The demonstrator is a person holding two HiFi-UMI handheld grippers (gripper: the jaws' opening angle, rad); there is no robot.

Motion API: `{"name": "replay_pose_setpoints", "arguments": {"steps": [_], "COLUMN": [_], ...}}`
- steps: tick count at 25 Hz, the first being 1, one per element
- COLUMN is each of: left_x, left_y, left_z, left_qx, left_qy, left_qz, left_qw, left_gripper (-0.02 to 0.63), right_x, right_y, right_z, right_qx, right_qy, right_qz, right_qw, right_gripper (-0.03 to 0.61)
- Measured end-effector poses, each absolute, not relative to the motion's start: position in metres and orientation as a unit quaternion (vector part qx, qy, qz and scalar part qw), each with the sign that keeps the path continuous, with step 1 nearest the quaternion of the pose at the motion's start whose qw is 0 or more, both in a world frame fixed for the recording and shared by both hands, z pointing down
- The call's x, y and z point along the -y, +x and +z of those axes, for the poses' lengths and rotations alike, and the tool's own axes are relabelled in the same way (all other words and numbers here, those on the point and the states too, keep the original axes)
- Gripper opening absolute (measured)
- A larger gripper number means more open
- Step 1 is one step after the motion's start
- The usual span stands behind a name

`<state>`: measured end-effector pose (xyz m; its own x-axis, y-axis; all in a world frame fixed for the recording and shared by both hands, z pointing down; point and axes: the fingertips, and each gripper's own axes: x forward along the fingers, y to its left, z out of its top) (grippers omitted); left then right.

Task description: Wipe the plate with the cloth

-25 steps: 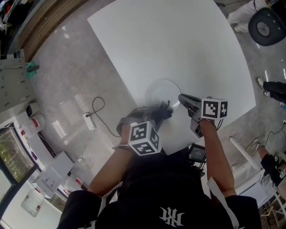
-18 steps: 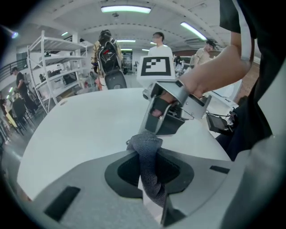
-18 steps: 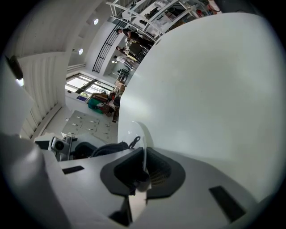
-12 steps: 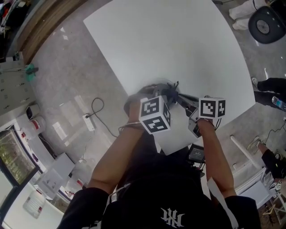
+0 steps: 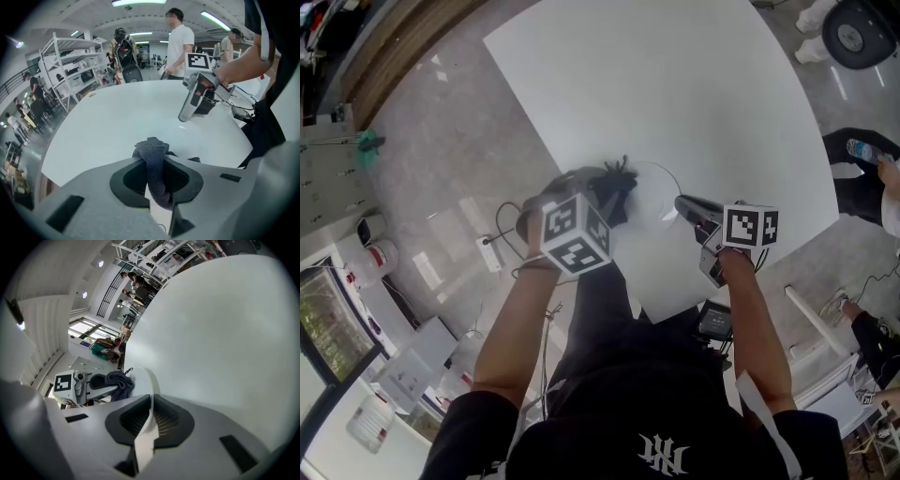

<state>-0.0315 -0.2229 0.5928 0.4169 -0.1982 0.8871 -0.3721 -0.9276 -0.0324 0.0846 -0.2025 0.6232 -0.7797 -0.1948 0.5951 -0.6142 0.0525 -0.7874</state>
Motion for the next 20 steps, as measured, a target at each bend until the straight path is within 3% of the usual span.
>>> {"name": "replay_pose_setpoints", "arguments": {"steps": [5, 11, 20], "left_x": [0.177, 0.130, 0.158], "left_y": [-0.037, 0.007, 0.063], "left_z": [0.593, 0.599, 0.599], "left_qx": [0.149, 0.098, 0.066], "left_qy": [0.833, 0.845, 0.863], "left_qz": [0.523, 0.516, 0.496], "left_qw": [0.104, 0.104, 0.070], "left_gripper": [0.051, 0.051, 0.051], "right_x": [0.204, 0.204, 0.205], "right_y": [0.085, 0.086, 0.085], "right_z": [0.620, 0.623, 0.623], "right_qx": [0.706, 0.707, 0.707], "right_qy": [0.291, 0.292, 0.292], "right_qz": [0.624, 0.623, 0.622], "right_qw": [0.166, 0.165, 0.167], "right_gripper": [0.021, 0.021, 0.021]}}
